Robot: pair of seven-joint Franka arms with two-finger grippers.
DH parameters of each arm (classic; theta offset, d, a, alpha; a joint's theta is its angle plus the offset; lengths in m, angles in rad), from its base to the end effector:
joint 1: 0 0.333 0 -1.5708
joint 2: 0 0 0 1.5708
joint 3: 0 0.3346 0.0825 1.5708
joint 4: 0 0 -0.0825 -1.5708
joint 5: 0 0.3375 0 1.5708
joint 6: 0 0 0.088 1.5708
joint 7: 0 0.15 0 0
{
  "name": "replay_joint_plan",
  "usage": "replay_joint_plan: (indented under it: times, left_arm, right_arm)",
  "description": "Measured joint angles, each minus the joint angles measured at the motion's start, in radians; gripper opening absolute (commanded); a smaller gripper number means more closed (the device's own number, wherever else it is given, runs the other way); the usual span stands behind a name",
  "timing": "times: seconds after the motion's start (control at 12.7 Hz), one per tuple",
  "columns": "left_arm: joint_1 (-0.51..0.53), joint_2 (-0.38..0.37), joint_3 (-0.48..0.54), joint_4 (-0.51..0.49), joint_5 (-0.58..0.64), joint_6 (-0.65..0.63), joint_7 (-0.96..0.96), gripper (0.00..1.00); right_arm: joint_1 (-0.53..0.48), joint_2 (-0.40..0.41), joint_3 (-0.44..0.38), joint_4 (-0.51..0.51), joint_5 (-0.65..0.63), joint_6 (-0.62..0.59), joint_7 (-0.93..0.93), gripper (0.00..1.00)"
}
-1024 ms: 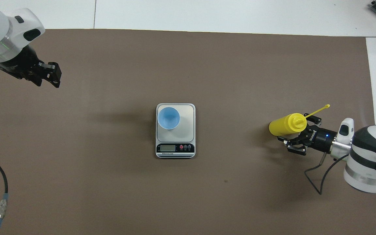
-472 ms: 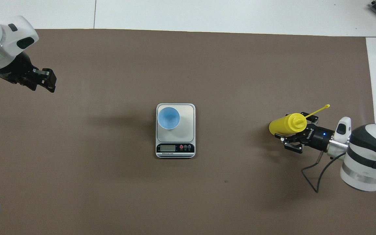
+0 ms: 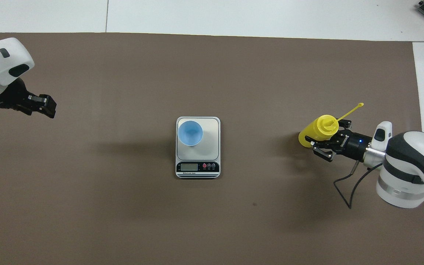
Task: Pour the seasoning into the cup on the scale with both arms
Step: 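Lift the yellow bottle with the right gripper and carry it over the cup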
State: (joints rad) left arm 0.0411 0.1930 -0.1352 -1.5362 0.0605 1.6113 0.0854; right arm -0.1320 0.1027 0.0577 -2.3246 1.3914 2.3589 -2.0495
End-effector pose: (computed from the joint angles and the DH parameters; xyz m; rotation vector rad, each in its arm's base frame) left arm 0.5598 -0.0378 0.5154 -3.0884 0.2857 0.1800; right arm 0.5060 0.0050 0.3244 -2.2297 -1.0429 -1.0126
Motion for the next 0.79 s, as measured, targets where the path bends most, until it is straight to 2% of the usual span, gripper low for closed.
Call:
replay_joint_plan:
  times: [0.39, 0.55, 0.79]
  left_arm:
    - [-0.001, -0.013, -0.009, 0.001, -0.01, 0.005, -0.001, 0.59]
    - [-0.001, -0.025, -0.009, 0.016, -0.021, -0.01, -0.004, 0.59]
    - [0.003, -0.042, -0.003, 0.081, -0.022, -0.1, -0.004, 0.59]
  right_arm:
    - [0.167, 0.0, 0.002, 0.079, -0.028, 0.14, 0.202, 0.43]
    - [0.215, 0.001, 0.003, 0.108, -0.133, 0.169, 0.309, 0.43]
    - [0.26, 0.006, 0.002, 0.161, -0.353, 0.176, 0.511, 0.43]
